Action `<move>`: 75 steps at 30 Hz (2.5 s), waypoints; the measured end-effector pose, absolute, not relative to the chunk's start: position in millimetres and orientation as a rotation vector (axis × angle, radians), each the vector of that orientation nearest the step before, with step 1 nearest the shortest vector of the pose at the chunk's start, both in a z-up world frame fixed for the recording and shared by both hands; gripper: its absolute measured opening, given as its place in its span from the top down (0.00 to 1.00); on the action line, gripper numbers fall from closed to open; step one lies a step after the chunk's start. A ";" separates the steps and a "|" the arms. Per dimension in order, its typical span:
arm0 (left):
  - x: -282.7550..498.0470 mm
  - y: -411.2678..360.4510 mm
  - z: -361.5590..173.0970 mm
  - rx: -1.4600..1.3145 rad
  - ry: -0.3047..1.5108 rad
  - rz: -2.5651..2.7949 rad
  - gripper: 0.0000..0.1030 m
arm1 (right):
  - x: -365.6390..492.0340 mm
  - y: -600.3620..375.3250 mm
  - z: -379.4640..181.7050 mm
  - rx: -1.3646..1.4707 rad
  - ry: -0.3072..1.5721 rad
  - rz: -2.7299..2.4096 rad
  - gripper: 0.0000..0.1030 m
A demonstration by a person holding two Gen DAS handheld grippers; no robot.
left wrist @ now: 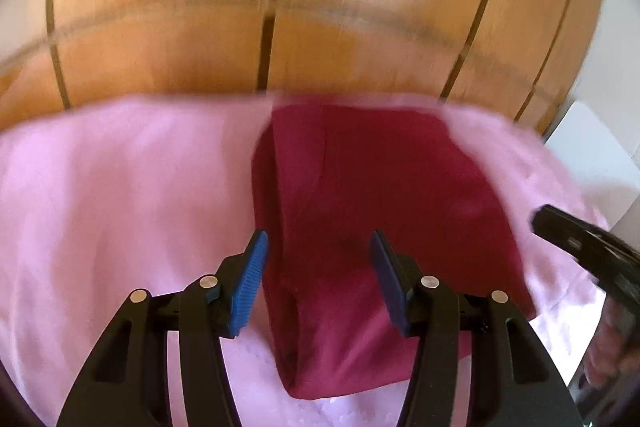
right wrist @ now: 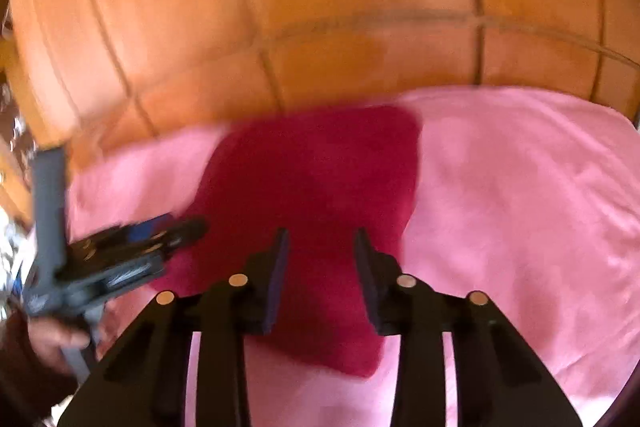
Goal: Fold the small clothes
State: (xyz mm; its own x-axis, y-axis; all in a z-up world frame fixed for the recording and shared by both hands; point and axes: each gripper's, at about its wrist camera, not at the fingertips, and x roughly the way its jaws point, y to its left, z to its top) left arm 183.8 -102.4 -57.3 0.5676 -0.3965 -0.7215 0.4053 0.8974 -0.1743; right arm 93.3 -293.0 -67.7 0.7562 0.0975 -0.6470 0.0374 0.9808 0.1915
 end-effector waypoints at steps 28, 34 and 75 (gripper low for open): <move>71.4 -33.2 -6.1 -0.018 0.653 -0.231 0.18 | 27.4 -221.3 -66.5 0.120 0.660 -0.177 0.04; 48.5 -27.6 -1.8 -0.001 0.620 -0.216 0.11 | 5.3 -209.7 -59.2 0.115 0.619 -0.202 0.03; 26.6 -30.2 -2.0 0.065 0.589 -0.144 0.04 | -20.3 -209.5 -58.7 0.149 0.584 -0.268 0.03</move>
State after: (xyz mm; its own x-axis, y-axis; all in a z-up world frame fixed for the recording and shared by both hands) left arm 26.6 -30.2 -2.0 0.8221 -0.1163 -0.5574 0.1533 0.9880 0.0200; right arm -20.3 -209.5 -58.7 0.8011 -0.2071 -0.5615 0.2908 0.9547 0.0628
